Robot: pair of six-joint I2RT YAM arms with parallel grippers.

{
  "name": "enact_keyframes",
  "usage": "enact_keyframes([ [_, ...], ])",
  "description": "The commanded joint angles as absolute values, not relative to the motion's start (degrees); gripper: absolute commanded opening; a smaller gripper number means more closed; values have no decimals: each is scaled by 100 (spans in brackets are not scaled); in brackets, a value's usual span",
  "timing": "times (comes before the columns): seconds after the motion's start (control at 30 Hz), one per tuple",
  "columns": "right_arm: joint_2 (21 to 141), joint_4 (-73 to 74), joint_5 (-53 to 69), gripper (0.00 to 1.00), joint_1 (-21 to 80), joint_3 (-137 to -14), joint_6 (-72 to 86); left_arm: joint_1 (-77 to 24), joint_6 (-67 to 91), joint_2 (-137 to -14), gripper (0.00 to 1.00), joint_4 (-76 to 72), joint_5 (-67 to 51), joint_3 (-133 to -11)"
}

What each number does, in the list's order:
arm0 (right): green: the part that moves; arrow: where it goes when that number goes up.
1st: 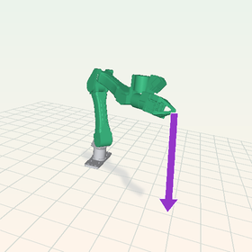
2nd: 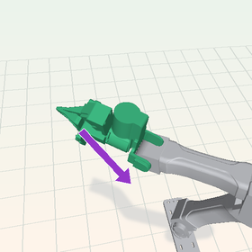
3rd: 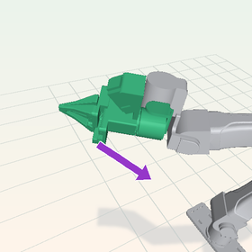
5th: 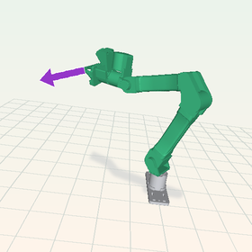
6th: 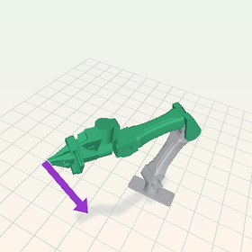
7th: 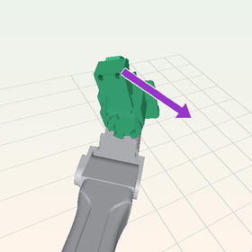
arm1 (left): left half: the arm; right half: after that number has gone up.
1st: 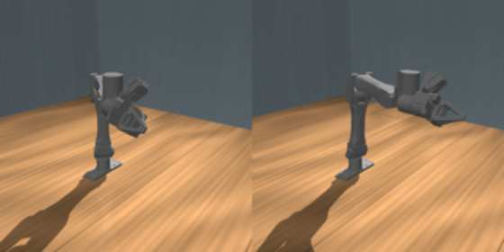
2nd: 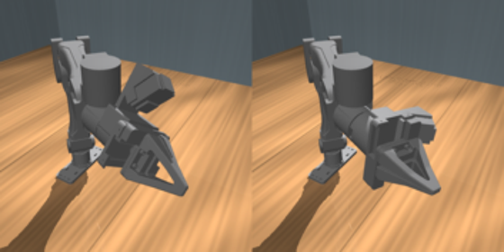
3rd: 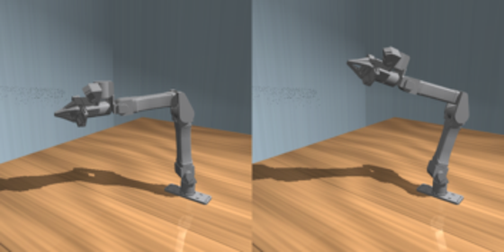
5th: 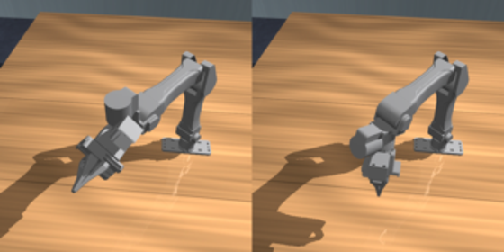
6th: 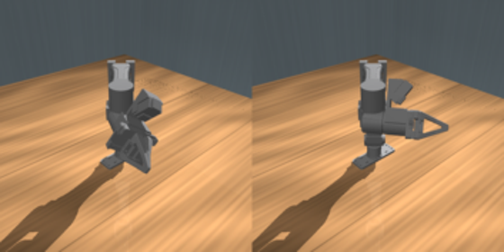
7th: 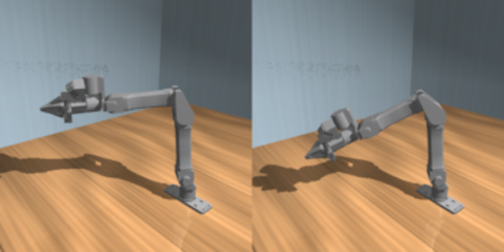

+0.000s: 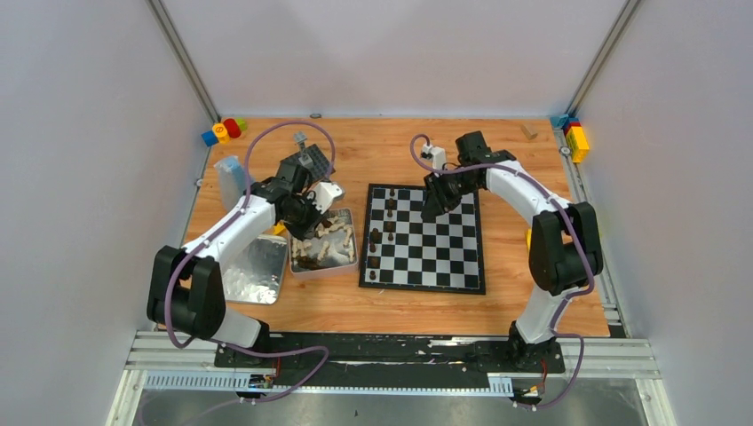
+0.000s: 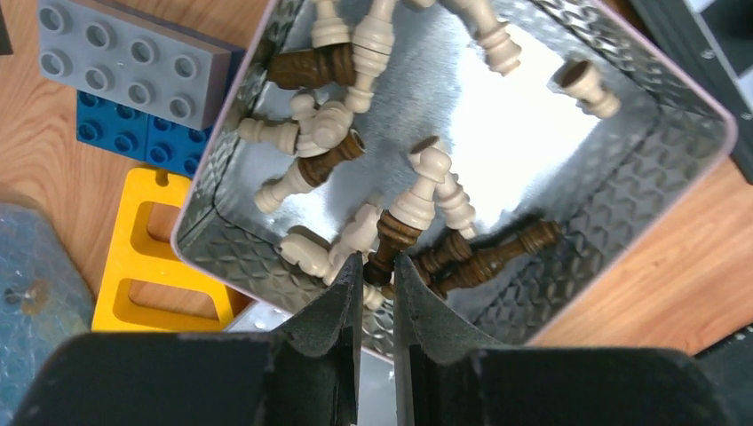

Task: Set up the chess pieces on the board
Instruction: Pick up the chess piece from the storage box.

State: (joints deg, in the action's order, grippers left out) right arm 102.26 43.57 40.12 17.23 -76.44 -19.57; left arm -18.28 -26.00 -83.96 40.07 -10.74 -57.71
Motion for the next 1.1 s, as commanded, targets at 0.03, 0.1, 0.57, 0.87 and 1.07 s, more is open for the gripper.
enact_keyframes([
  [0.03, 9985, 4392, 5294, 24, 1770, -8426, -1932, -1819, -2752, -7898, 0, 4693, -1994, -6277],
  [0.1, 10026, 4380, 5785, 25, 1787, -8657, -1817, -1826, -2702, -7821, 0, 4831, -2357, -6456],
  [0.57, 10951, 3700, 7134, 52, 2733, -9653, -659, -2083, -2224, -7945, 0, 5161, -2896, -7810],
  [0.87, 11235, 3199, 7197, 54, 3010, -9838, -123, -2254, -2059, -7951, 0, 5080, -2949, -7823],
  [1.07, 11414, 2984, 7199, 50, 3050, -9940, 274, -2304, -2004, -7894, 0, 5017, -2988, -7750],
])
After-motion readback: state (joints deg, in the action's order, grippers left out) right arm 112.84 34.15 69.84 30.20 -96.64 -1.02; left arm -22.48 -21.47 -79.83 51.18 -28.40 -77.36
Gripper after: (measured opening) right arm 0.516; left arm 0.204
